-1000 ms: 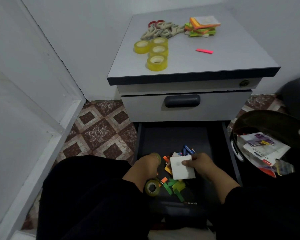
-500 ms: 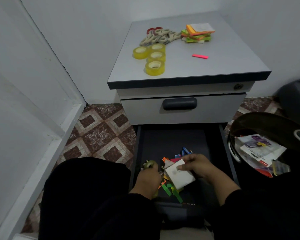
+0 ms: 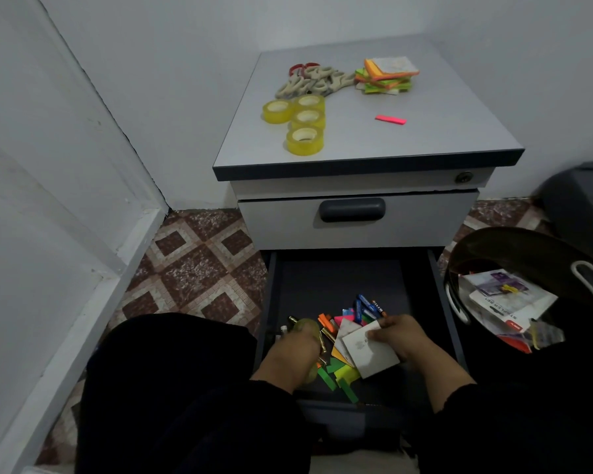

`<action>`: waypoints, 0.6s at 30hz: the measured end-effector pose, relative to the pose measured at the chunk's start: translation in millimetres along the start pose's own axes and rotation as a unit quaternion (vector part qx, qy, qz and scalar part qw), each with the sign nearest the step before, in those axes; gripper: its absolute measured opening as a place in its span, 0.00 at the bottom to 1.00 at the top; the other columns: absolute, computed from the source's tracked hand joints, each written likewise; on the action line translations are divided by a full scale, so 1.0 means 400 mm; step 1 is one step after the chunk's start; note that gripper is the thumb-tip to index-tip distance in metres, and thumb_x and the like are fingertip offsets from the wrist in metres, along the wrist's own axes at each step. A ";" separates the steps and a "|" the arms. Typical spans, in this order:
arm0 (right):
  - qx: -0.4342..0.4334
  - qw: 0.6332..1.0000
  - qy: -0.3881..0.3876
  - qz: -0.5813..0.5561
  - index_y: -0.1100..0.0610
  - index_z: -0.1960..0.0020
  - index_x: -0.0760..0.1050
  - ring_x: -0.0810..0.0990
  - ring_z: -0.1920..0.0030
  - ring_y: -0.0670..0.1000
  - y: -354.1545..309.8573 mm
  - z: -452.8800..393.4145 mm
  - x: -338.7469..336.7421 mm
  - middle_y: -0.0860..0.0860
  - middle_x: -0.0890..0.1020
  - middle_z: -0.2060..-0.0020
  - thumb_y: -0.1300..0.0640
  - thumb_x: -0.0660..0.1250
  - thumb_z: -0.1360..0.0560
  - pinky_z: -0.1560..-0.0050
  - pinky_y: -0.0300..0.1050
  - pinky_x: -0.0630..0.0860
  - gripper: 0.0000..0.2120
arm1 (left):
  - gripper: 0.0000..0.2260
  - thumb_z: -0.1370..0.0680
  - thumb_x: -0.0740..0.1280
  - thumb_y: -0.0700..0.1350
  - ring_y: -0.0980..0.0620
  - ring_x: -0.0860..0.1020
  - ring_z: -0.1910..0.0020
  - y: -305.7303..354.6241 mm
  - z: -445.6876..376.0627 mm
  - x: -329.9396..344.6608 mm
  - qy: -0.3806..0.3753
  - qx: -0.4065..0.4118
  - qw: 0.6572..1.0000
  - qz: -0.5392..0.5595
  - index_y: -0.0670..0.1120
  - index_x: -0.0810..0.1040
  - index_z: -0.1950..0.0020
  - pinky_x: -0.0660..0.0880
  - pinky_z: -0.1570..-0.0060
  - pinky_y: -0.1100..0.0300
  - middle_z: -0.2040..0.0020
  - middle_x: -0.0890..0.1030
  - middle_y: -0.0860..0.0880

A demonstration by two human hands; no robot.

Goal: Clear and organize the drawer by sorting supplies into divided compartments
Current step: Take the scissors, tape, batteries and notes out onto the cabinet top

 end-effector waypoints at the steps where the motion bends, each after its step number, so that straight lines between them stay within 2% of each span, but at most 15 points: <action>1: 0.000 1.000 0.001 -0.001 0.59 0.56 0.79 0.82 0.52 0.60 0.000 0.000 -0.001 0.60 0.82 0.55 0.66 0.72 0.28 0.46 0.58 0.78 0.04 | 0.14 0.26 0.63 0.36 0.38 0.76 0.44 0.000 -0.002 -0.012 0.013 -0.001 1.000 0.015 0.38 0.73 0.40 0.73 0.44 0.48 0.35 0.67 0.40; 3: -0.005 1.000 0.004 -0.021 0.60 0.54 0.78 0.81 0.54 0.59 -0.009 0.002 -0.006 0.59 0.82 0.55 0.66 0.71 0.27 0.51 0.55 0.79 0.04 | 0.14 0.25 0.62 0.36 0.40 0.77 0.46 0.001 -0.005 -0.048 0.038 -0.007 0.998 0.054 0.38 0.71 0.40 0.73 0.49 0.53 0.38 0.70 0.40; 5: -0.017 0.997 0.008 -0.072 0.62 0.50 0.78 0.80 0.57 0.59 -0.029 0.009 -0.013 0.59 0.81 0.57 0.67 0.70 0.27 0.58 0.50 0.78 0.06 | 0.14 0.25 0.62 0.35 0.42 0.78 0.50 -0.009 -0.009 -0.091 0.070 -0.026 0.992 0.103 0.38 0.68 0.39 0.70 0.59 0.56 0.44 0.75 0.41; 7: -0.038 0.992 0.014 -0.121 0.65 0.47 0.78 0.80 0.58 0.59 -0.060 0.020 -0.022 0.61 0.82 0.57 0.68 0.69 0.26 0.58 0.50 0.78 0.08 | 0.14 0.25 0.63 0.37 0.44 0.77 0.54 -0.017 -0.011 -0.138 0.109 -0.022 0.985 0.133 0.38 0.69 0.40 0.69 0.62 0.57 0.44 0.74 0.43; 10: -0.084 0.981 0.010 -0.174 0.65 0.50 0.78 0.80 0.61 0.58 -0.129 0.053 -0.036 0.60 0.82 0.60 0.68 0.67 0.25 0.59 0.49 0.77 0.05 | 0.10 0.26 0.65 0.40 0.45 0.75 0.53 -0.029 0.002 -0.213 0.178 0.010 0.965 0.193 0.37 0.75 0.47 0.72 0.56 0.55 0.43 0.69 0.46; 12: -0.118 0.973 0.008 -0.200 0.62 0.53 0.79 0.81 0.62 0.56 -0.185 0.086 -0.050 0.59 0.83 0.60 0.67 0.67 0.25 0.62 0.47 0.77 0.04 | 0.07 0.26 0.66 0.40 0.46 0.75 0.53 -0.031 0.028 -0.279 0.235 0.038 0.942 0.235 0.38 0.75 0.51 0.73 0.53 0.53 0.45 0.69 0.47; 15: -0.178 0.955 0.007 -0.238 0.60 0.52 0.80 0.83 0.63 0.54 -0.273 0.142 -0.073 0.56 0.85 0.61 0.66 0.67 0.25 0.64 0.46 0.80 0.05 | 0.05 0.26 0.67 0.40 0.52 0.72 0.55 -0.028 0.080 -0.380 0.309 0.078 0.904 0.284 0.41 0.75 0.52 0.72 0.53 0.57 0.46 0.69 0.52; 18: -0.230 0.937 0.015 -0.262 0.61 0.48 0.80 0.84 0.58 0.57 -0.353 0.204 -0.096 0.58 0.85 0.58 0.65 0.67 0.26 0.56 0.52 0.80 0.07 | 0.07 0.28 0.68 0.42 0.59 0.73 0.50 -0.026 0.146 -0.502 0.405 0.123 0.849 0.315 0.42 0.77 0.51 0.72 0.51 0.63 0.44 0.70 0.55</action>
Point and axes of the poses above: each hand's wrist, its own z-axis away from the middle knuckle, its own x-axis out of the palm, y = z × x, the point moved 8 cm from there along -z, towards the middle knuckle
